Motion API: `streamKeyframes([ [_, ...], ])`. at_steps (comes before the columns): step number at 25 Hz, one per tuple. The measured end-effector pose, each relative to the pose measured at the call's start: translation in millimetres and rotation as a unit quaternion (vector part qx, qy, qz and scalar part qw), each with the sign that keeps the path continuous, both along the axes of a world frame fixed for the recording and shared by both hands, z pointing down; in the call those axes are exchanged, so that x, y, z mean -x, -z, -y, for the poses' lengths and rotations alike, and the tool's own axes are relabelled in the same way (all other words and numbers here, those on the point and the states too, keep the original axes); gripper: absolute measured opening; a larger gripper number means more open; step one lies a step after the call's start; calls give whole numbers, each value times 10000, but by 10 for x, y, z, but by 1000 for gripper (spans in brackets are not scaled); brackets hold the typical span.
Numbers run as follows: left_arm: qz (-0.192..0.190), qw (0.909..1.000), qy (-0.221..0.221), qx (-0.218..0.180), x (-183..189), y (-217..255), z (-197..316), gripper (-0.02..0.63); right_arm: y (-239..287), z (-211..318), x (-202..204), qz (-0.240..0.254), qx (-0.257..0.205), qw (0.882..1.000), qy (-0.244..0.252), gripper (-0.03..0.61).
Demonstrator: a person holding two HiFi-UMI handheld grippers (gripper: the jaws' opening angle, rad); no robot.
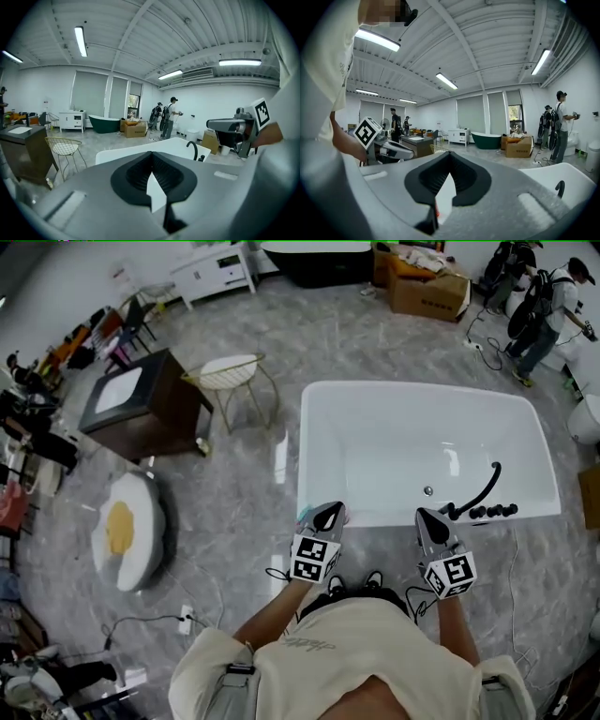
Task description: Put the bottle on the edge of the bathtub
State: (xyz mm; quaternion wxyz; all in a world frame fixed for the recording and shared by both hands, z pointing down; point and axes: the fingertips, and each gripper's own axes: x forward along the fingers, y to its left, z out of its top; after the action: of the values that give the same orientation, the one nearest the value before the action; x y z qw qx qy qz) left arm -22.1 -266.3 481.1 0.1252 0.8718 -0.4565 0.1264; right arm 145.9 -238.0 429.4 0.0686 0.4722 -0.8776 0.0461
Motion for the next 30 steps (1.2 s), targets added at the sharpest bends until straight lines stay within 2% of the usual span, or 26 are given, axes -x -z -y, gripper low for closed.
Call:
streamKeyframes([
  [7,348,9969,265,-658,219,734,286,13,397,179,39,210,-424,9986,214,2],
  [11,126,9956,504,-775,338,974,330,14,512,152,22,301,-547,9976,310,2],
  [15,248,9912,784,-1037,483,1173,355,14,681,110,37,332,-719,9959,440,2],
  [19,-154,9925,905,-813,573,1126,257,14,782,41,85,319,-878,9944,485,2],
  [22,-231,9920,968,-773,570,1033,151,14,808,-20,97,345,-869,9942,525,2],
  [30,-384,9933,805,-739,329,1010,26,14,852,-129,-17,230,-847,9944,589,2],
])
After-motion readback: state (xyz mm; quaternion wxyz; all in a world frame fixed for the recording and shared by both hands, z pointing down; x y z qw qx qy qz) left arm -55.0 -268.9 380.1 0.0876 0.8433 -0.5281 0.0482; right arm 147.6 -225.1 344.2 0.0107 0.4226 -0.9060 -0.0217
